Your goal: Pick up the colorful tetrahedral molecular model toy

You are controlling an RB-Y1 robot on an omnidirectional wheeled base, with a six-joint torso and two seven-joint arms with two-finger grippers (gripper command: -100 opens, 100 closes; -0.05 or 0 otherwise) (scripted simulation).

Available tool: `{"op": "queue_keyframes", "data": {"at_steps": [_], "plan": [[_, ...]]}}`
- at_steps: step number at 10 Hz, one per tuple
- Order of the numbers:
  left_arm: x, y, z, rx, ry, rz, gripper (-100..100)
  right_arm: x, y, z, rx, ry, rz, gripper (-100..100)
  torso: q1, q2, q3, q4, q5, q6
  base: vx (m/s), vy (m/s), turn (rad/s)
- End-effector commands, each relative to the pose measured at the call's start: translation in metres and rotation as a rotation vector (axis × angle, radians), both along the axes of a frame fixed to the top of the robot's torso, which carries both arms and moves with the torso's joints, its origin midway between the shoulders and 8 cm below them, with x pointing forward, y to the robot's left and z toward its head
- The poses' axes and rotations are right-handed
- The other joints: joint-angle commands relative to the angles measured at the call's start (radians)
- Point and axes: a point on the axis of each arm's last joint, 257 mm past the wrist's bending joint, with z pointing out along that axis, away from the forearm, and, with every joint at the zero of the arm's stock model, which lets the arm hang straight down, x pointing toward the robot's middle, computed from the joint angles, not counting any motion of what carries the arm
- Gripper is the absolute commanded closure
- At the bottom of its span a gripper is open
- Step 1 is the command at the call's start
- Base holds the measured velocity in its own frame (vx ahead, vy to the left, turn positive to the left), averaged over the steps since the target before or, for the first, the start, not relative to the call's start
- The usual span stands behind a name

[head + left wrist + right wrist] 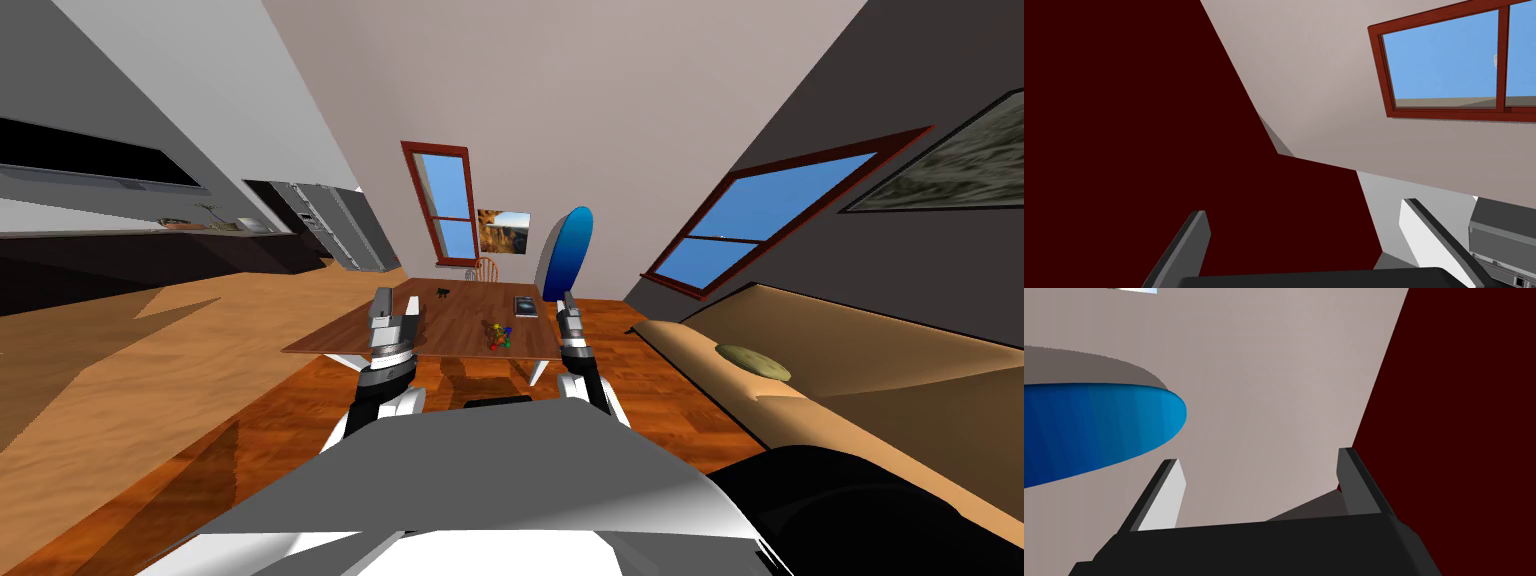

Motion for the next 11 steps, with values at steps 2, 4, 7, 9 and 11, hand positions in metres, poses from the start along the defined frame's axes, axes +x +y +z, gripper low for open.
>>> {"op": "queue_keyframes", "data": {"at_steps": [2, 4, 7, 9, 11], "plan": [[0.000, 0.000, 0.000, 0.000, 0.000, 0.000, 0, 0.006, 0.008, -0.015, -0.073, 0.038, 0.017, -100, 0.001, 0.001, 0.001, 0.000, 0.000, 0.000, -0.041, 0.029, -0.026], [0.000, 0.000, 0.000, 0.000, 0.000, 0.000, 0, 0.011, 0.014, -0.032, -0.145, 0.078, 0.029, -100, 0.003, 0.004, 0.002, 0.001, 0.001, 0.000, -0.061, 0.057, -0.024], [0.000, 0.000, 0.000, 0.000, 0.000, 0.000, 0, 0.021, 0.023, -0.069, -0.290, 0.160, 0.044, -100, 0.005, 0.005, 0.003, 0.001, 0.001, 0.000, -0.076, 0.085, -0.006], [0.000, 0.000, 0.000, 0.000, 0.000, 0.000, 0, 0.028, 0.026, -0.102, -0.411, 0.225, 0.050, -100, 0.006, 0.005, 0.003, 0.001, 0.001, 0.000, -0.060, 0.101, 0.012], [0.000, 0.000, 0.000, 0.000, 0.000, 0.000, 0, 0.031, 0.027, -0.121, -0.478, 0.261, 0.052, -100, 0.008, 0.004, 0.002, 0.001, 0.002, 0.000, -0.064, 0.111, 0.020]]}}
